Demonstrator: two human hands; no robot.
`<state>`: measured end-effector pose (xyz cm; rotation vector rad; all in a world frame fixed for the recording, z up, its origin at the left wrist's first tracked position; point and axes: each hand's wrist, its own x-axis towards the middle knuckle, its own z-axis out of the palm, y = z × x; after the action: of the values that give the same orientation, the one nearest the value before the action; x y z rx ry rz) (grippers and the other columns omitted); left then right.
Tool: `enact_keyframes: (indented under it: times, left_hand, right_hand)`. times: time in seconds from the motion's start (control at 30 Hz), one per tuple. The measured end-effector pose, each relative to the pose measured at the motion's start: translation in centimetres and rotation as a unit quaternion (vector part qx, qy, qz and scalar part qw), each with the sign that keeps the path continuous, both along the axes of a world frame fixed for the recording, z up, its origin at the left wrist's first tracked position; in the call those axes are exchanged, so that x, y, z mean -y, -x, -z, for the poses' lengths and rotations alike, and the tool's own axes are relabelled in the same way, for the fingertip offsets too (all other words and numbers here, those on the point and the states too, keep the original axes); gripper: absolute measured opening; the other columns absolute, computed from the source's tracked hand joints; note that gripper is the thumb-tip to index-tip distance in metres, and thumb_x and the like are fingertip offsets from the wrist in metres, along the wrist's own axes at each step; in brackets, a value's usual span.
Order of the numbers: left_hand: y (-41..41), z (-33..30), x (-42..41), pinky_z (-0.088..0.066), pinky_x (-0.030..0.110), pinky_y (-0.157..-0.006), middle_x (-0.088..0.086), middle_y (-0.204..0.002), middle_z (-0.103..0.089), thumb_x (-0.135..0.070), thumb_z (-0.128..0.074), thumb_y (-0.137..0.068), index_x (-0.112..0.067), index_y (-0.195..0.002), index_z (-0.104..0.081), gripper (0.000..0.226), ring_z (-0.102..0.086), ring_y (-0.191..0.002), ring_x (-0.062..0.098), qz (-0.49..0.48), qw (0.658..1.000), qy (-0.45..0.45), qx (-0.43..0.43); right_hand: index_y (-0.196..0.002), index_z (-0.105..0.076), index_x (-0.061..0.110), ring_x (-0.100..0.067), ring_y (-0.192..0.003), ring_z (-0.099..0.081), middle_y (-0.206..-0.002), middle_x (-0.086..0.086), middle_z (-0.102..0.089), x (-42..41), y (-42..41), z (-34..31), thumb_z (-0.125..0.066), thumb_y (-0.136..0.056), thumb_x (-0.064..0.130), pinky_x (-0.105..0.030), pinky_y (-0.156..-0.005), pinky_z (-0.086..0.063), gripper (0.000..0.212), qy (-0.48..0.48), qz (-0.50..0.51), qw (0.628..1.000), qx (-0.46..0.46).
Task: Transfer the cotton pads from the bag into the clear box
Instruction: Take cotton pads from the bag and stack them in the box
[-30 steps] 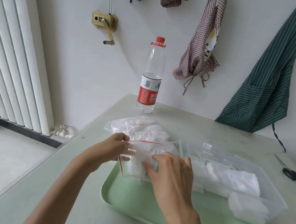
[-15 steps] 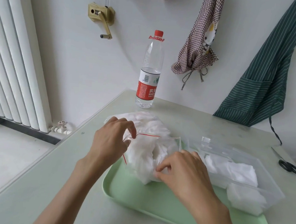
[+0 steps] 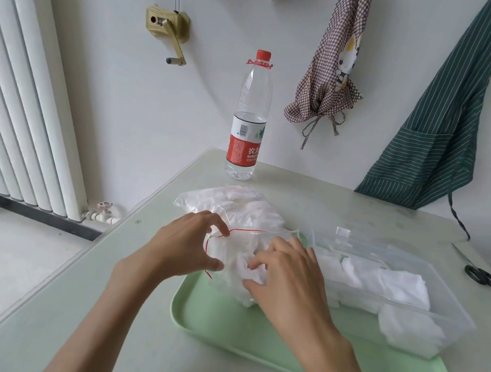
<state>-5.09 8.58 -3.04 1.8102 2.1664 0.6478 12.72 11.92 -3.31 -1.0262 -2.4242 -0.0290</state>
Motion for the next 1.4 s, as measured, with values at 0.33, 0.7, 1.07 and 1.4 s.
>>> enact_keyframes:
  times: [0.33,0.7,1.07,1.4]
  left_hand:
    - [0.3,0.3,-0.1,-0.041,0.031,-0.093,-0.015,-0.119,-0.053,-0.037,-0.073,-0.076,-0.04,-0.111,-0.053,0.041,-0.045,-0.116,0.005,0.008,1.0,0.002,0.015]
    - [-2.0,-3.5,-0.2,-0.041,0.016,-0.077,-0.019,-0.102,-0.068,-0.046,-0.04,-0.094,-0.027,-0.098,-0.071,0.036,-0.06,-0.099,-0.004,0.0,0.942,-0.163,0.293]
    - [-4.5,-4.8,0.5,-0.051,0.017,-0.079,-0.008,-0.097,-0.073,-0.035,-0.06,-0.085,-0.017,-0.102,-0.069,0.026,-0.067,-0.093,0.002,0.118,0.914,-0.12,0.37]
    - [-8.4,-4.7,-0.6,-0.054,0.019,-0.079,-0.01,-0.089,-0.075,-0.028,-0.06,-0.087,-0.031,-0.09,-0.075,0.015,-0.069,-0.091,0.004,0.076,0.868,-0.209,0.444]
  right_hand:
    - [-0.092,-0.062,0.029,0.007,-0.075,-0.059,-0.091,0.014,-0.069,-1.3,-1.8,-2.0,-0.07,-0.082,0.027,-0.007,-0.069,-0.041,0.013,0.261,-0.027,0.938,-0.228]
    - [-0.101,-0.073,0.013,-0.018,-0.09,-0.068,-0.098,-0.009,-0.073,-1.8,-3.2,-4.5,-0.069,-0.076,0.025,-0.024,-0.074,-0.056,0.027,0.48,-0.074,0.763,-0.428]
    - [-0.095,-0.068,0.018,-0.011,-0.081,-0.068,-0.088,-0.001,-0.074,-1.6,-3.0,-4.8,-0.076,-0.064,0.03,-0.025,-0.076,-0.055,0.035,0.405,-0.067,0.775,-0.481]
    - [-0.091,-0.074,0.017,-0.009,-0.078,-0.071,-0.08,0.005,-0.075,-2.3,-3.8,-4.8,-0.065,-0.08,0.038,-0.021,-0.063,-0.055,0.025,0.282,-0.037,0.834,-0.472]
